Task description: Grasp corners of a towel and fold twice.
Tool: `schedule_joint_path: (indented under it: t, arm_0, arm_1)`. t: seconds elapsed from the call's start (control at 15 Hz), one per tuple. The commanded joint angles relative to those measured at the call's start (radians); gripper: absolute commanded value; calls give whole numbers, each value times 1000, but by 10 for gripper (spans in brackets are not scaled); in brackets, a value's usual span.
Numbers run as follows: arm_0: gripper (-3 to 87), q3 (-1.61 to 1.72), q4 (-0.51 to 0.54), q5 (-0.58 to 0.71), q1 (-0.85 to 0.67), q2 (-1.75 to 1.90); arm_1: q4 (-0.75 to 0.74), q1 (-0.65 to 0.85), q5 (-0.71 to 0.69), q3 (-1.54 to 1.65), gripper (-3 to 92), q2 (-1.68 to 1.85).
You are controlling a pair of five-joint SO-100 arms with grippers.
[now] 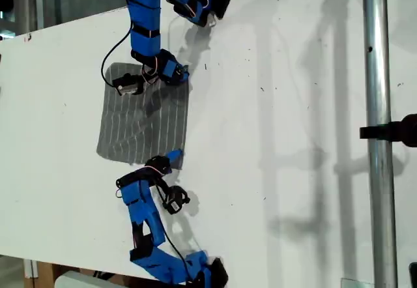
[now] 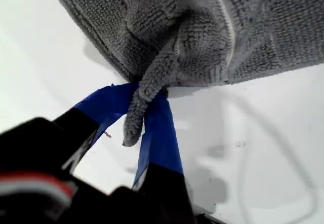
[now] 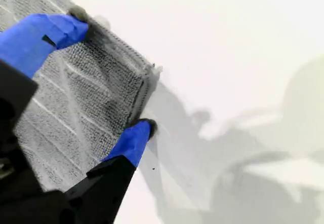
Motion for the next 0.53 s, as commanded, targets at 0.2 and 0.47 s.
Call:
schedule_joint_path:
  t: [0.2, 0.47]
  arm_0:
    - [-18, -95, 55, -89, -28, -38]
    - [-20, -78, 172, -117, 46, 61]
  arm_1:
    - [-18, -11, 11, 20, -2, 95]
    - [-3, -81, 60, 38, -2, 190]
